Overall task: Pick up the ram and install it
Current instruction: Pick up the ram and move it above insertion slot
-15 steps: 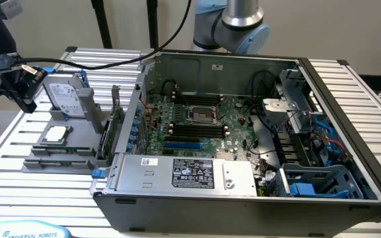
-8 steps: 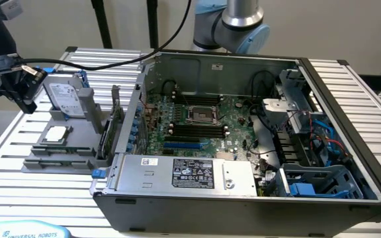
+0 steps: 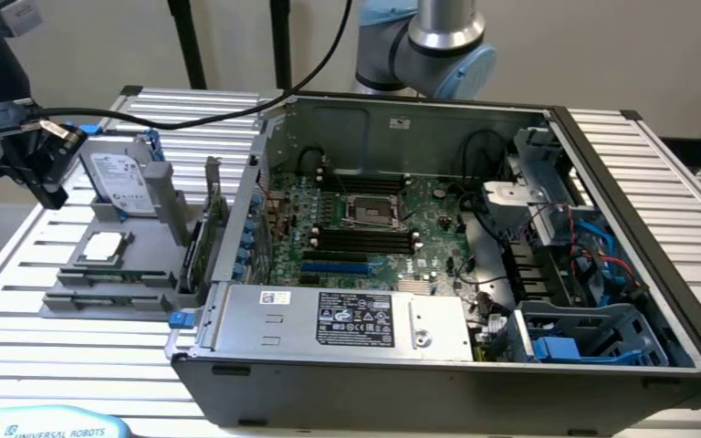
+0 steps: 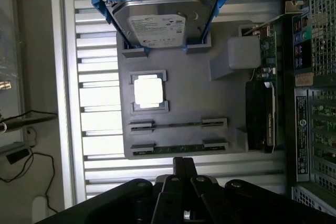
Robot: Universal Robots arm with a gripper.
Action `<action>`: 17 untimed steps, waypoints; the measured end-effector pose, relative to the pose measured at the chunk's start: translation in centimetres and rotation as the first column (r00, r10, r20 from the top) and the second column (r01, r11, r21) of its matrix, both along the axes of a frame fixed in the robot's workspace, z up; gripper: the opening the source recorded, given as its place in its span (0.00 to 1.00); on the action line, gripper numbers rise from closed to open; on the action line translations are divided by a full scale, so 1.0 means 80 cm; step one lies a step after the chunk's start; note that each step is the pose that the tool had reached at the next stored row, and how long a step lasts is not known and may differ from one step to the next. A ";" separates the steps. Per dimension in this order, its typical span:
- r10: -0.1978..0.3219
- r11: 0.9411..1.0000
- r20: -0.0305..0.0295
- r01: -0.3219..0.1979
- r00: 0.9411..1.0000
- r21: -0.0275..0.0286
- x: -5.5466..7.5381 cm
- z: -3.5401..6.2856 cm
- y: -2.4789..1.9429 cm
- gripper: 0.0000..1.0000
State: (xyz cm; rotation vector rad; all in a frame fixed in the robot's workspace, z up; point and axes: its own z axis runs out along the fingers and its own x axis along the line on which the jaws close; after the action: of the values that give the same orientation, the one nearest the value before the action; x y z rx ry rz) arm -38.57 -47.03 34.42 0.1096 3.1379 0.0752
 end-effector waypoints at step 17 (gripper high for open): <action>0.258 0.966 0.000 -0.258 0.966 0.000 0.000 -0.004 0.0004 0.11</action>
State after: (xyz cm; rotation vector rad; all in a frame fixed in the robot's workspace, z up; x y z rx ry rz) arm -38.57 -47.00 34.09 -0.3002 3.1317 0.0747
